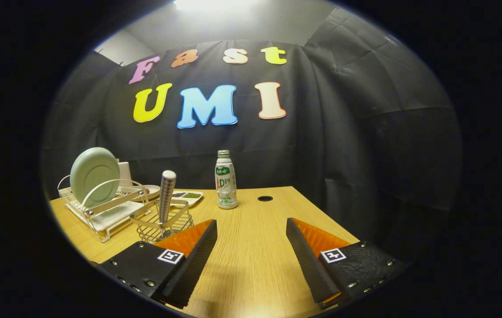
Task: Take the plate from the dish rack, then take the spoon from the basket and place it into the plate.
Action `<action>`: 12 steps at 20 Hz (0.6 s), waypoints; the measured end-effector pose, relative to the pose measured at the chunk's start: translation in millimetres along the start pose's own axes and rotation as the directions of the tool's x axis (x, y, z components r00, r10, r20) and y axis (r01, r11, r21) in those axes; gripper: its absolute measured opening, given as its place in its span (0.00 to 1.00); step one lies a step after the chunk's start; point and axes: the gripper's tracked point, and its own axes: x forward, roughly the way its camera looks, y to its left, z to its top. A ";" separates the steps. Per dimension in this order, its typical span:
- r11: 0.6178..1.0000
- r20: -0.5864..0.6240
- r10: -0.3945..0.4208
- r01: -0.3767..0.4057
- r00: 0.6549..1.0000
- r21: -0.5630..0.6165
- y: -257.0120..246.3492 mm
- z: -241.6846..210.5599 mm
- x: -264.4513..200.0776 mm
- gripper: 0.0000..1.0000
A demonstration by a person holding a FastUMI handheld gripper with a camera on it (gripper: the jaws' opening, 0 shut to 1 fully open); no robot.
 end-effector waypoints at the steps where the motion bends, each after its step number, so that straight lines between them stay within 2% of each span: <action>1: 1.000 0.025 -0.017 0.017 1.000 0.005 -3.2 7.1 2.2 0.97; 3: 0.998 0.052 -0.036 0.033 0.998 0.051 -5.7 17.5 4.1 0.98; 7: 0.995 0.075 -0.098 0.099 0.992 -0.017 -19.1 57.6 -5.3 0.98; 12: 0.990 0.074 -0.102 0.108 0.992 -0.090 -8.2 105.0 -43.1 0.98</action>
